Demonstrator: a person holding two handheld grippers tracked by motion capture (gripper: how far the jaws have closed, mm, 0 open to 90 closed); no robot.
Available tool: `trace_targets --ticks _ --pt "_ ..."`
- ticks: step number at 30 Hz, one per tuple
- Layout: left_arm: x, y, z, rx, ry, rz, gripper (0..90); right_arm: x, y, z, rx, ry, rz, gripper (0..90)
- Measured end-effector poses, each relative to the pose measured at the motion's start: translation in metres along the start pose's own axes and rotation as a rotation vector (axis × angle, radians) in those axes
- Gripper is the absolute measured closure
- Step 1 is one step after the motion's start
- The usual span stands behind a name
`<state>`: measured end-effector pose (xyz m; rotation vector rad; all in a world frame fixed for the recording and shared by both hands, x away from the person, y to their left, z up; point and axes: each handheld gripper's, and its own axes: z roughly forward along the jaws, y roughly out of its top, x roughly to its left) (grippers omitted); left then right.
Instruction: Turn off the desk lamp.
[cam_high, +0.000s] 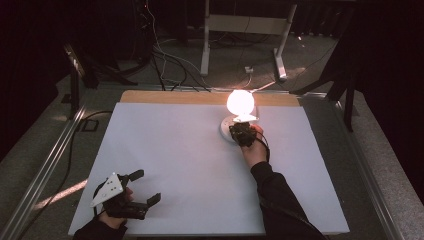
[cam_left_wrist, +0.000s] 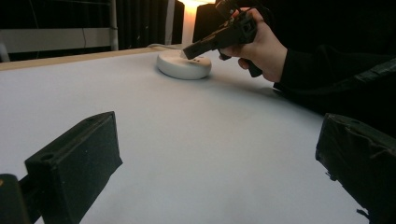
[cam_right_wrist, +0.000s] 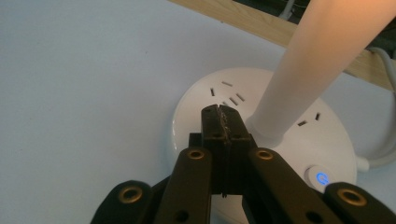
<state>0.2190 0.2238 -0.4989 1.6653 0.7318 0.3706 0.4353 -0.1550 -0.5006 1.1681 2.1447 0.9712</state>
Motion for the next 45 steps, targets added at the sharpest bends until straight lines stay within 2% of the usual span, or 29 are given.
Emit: trace_targets --ticks 14,16,18,21,32,45 --pt "0.000 0.000 0.000 0.002 -0.002 -0.001 0.5 0.000 -0.003 0.004 0.007 -0.009 0.013 90.0" --pt "0.000 0.000 0.000 0.002 -0.002 -0.001 0.5 0.001 -0.004 0.004 0.006 -0.016 0.000 90.0" --pt "0.000 0.000 0.000 -0.001 0.000 -0.001 0.5 0.000 -0.003 0.003 0.006 -0.009 0.016 90.0" --pt "0.000 0.000 0.000 -0.001 0.001 -0.002 0.6 0.002 -0.002 0.001 0.003 -0.012 -0.008 90.0" --pt "0.000 0.000 0.000 -0.003 -0.001 -0.003 0.5 0.003 0.009 -0.012 -0.033 0.009 0.007 89.9" --pt "-0.001 0.000 0.001 0.002 -0.003 -0.001 0.5 0.002 0.012 -0.017 -0.043 0.013 0.007 89.9"
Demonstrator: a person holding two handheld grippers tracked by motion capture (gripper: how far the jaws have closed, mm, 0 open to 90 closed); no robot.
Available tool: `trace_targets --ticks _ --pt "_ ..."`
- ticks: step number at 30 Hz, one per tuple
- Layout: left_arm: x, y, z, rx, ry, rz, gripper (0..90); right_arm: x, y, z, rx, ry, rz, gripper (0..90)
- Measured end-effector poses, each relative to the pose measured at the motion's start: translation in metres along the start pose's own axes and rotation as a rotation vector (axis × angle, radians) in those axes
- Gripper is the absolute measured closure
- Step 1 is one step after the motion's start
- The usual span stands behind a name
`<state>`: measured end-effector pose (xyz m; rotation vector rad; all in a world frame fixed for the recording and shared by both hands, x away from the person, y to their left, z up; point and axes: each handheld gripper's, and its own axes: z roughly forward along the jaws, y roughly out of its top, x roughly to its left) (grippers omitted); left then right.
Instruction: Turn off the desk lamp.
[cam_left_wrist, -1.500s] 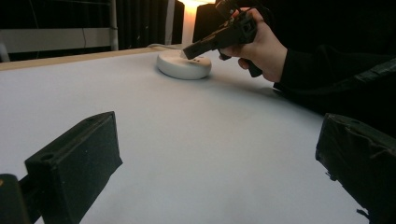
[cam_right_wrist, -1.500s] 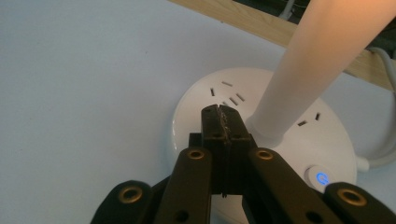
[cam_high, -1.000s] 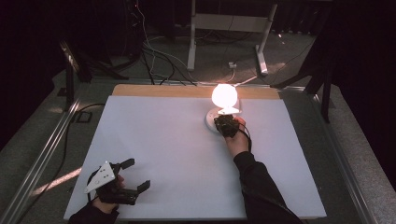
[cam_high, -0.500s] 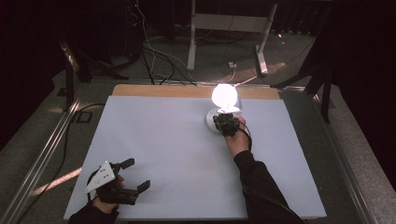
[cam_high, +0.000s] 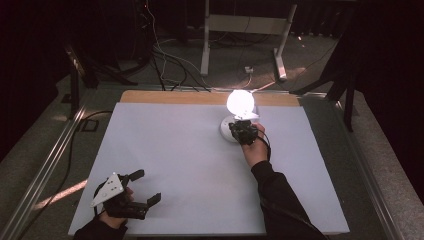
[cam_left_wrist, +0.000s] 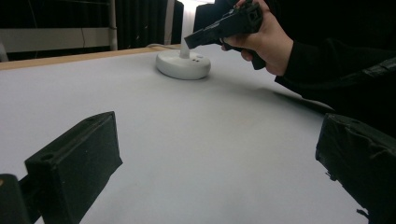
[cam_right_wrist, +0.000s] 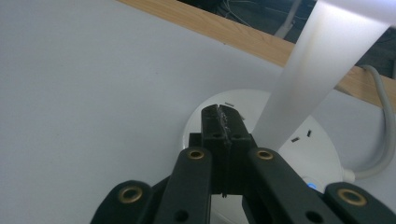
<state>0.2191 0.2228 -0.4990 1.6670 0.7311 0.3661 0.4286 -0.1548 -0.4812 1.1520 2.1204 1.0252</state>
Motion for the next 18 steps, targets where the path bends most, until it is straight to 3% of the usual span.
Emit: trace_targets --ticks 18 --pt "0.000 0.000 0.000 -0.002 -0.001 -0.001 0.5 -0.003 -0.010 0.011 0.030 -0.001 0.027 89.9"
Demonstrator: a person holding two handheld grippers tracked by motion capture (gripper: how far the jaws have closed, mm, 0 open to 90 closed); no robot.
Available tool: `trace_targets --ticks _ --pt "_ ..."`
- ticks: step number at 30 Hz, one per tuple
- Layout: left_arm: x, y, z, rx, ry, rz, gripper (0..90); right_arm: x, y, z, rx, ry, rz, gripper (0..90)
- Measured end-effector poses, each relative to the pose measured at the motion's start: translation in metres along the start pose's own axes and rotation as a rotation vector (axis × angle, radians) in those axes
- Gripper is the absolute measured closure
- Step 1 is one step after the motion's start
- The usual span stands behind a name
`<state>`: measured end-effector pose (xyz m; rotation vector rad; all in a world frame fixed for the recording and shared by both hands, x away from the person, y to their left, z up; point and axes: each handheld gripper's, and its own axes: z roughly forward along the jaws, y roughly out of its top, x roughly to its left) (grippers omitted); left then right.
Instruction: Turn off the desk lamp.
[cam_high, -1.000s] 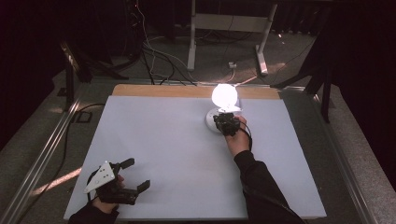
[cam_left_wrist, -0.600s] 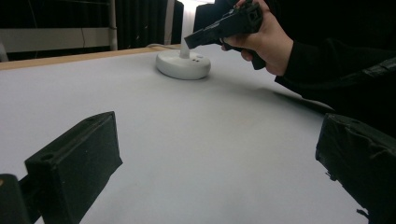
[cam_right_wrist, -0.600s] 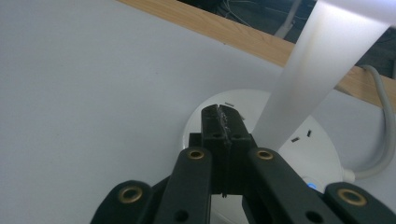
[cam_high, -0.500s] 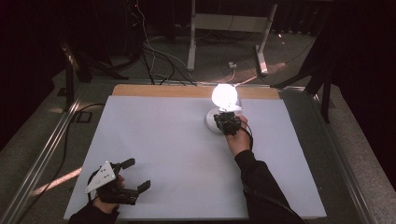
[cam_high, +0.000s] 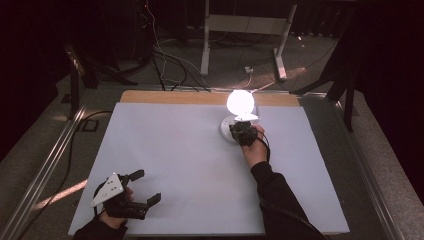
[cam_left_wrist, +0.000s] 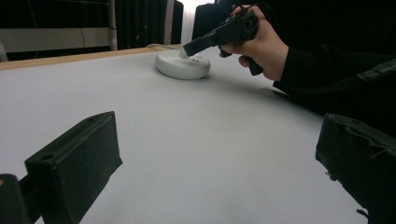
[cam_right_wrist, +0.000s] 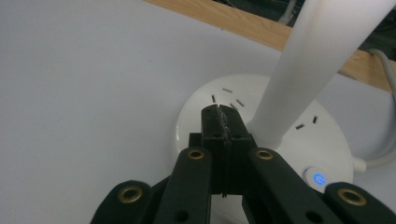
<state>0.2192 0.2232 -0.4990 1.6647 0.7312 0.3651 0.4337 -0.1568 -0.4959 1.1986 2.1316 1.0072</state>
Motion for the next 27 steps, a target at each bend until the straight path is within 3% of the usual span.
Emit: trace_targets --ticks 19,23,27 --pt "0.000 0.000 0.000 -0.003 0.001 0.000 0.5 0.003 -0.007 0.006 0.010 0.001 -0.012 89.9" --pt "0.000 0.000 0.000 -0.003 0.000 0.000 0.6 0.001 -0.011 0.006 -0.021 0.015 0.030 89.9" --pt "0.000 0.000 0.000 -0.001 0.001 -0.001 0.5 0.002 -0.006 0.005 0.005 0.010 0.028 89.9"
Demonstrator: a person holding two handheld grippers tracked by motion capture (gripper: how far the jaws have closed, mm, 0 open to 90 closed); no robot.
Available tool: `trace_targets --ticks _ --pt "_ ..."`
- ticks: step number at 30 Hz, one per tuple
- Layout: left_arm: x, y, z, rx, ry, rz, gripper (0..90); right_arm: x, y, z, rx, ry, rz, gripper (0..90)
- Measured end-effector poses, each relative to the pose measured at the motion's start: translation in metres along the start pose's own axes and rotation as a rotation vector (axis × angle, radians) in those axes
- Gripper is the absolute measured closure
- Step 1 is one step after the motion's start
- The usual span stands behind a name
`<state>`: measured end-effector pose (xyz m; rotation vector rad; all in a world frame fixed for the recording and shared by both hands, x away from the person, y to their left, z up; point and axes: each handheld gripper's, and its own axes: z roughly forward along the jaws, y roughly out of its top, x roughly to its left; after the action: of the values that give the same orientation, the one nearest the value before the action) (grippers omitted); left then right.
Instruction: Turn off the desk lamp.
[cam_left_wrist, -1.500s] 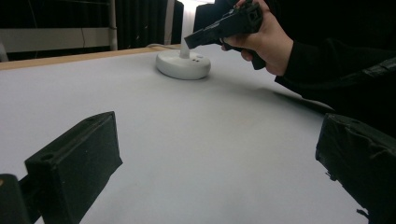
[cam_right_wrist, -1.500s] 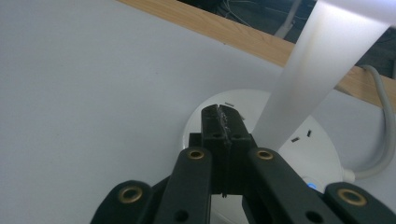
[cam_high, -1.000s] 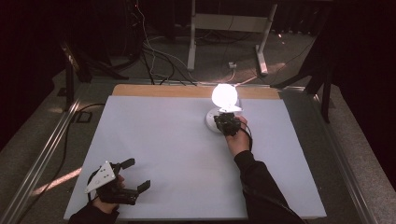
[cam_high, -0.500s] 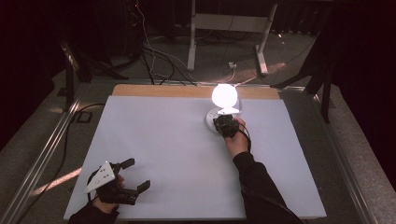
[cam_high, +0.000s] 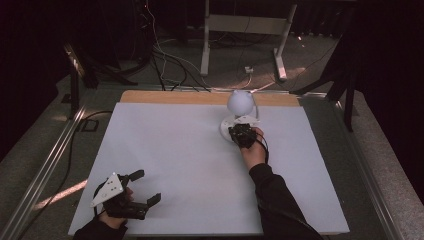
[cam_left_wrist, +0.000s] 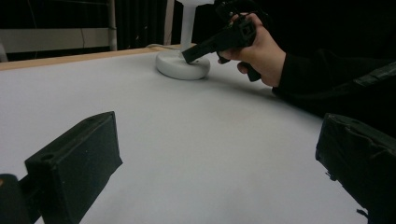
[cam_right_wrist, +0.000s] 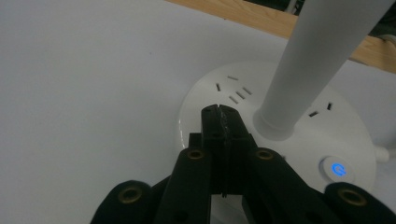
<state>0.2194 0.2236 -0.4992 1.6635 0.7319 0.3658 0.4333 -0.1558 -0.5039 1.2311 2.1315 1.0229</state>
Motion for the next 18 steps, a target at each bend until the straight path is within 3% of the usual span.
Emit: trace_targets --ticks 7,13,18 --pt "0.000 0.000 0.000 0.000 0.002 0.001 0.5 -0.001 0.006 -0.010 -0.020 0.016 0.009 89.5" --pt "0.000 0.000 0.000 0.002 0.000 0.002 0.5 0.000 0.007 -0.017 -0.032 0.032 0.006 83.3" --pt "0.000 0.000 0.000 -0.002 0.000 -0.002 0.5 0.002 0.007 -0.022 -0.042 0.057 0.006 69.7"
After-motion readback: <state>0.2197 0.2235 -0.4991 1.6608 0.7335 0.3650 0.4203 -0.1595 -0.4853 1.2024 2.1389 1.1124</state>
